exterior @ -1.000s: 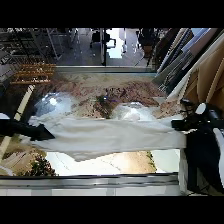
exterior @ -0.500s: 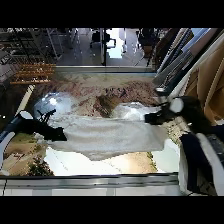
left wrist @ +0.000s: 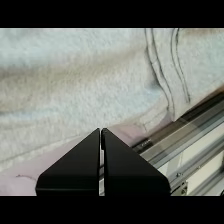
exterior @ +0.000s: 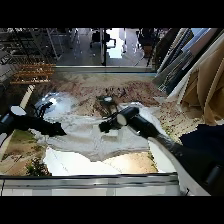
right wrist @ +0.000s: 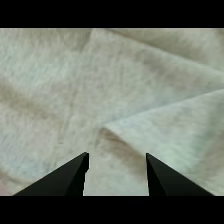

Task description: Fold the clothes and pants, and hang the long-sleeved shirts on hangers.

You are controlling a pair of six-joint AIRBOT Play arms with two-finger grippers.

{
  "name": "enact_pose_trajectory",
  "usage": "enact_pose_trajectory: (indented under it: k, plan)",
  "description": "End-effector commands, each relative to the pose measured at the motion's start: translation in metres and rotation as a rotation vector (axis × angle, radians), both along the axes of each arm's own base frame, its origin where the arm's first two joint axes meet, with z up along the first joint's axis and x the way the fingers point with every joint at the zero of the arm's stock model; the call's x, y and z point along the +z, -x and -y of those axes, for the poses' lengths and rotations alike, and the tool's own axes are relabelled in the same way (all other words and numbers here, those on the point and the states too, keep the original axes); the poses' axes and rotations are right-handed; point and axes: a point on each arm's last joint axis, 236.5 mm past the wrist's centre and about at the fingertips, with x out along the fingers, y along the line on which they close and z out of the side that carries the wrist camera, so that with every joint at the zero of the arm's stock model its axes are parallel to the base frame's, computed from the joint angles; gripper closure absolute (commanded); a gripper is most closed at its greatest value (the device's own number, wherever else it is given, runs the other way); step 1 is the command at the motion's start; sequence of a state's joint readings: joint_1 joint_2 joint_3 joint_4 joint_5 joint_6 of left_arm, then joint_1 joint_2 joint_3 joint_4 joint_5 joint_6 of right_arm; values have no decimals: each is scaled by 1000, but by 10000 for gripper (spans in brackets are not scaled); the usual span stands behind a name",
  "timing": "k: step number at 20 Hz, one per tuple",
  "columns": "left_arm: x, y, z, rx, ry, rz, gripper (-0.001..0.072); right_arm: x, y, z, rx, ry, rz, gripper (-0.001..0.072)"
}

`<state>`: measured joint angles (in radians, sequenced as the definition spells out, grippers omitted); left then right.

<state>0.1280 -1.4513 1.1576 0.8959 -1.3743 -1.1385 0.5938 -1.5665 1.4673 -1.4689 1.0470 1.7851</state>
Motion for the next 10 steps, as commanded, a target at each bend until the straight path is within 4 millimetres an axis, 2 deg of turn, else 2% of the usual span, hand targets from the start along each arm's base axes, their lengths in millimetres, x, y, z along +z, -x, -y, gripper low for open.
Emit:
enact_pose_trajectory:
  k: [1, 2, 3, 4, 6, 8, 10]
  plan:
    - [-10, -11, 23, -18, -4, 32, 695, 43, -17, 109, -93, 66, -7, 284]
    - [-18, -15, 31, -23, -12, 41, 695, 43, -6, 146, -108, 53, -70, 284]
    - [-25, -19, 38, -27, -19, 48, 695, 37, 8, 172, -107, -1, -136, 283]
    - [-32, -21, 46, -34, -25, 51, 695, 30, 22, 189, -123, -103, -207, 276]
    - [-45, -20, 59, -50, -26, 34, 695, 11, 32, 210, -185, -307, -275, 142]
    - [-52, -14, 72, -74, -14, 7, 695, -15, 33, 226, -224, -419, -276, 127]
    - [-53, -10, 79, -92, -13, 6, 695, -43, 33, 233, -217, -462, -306, 126]
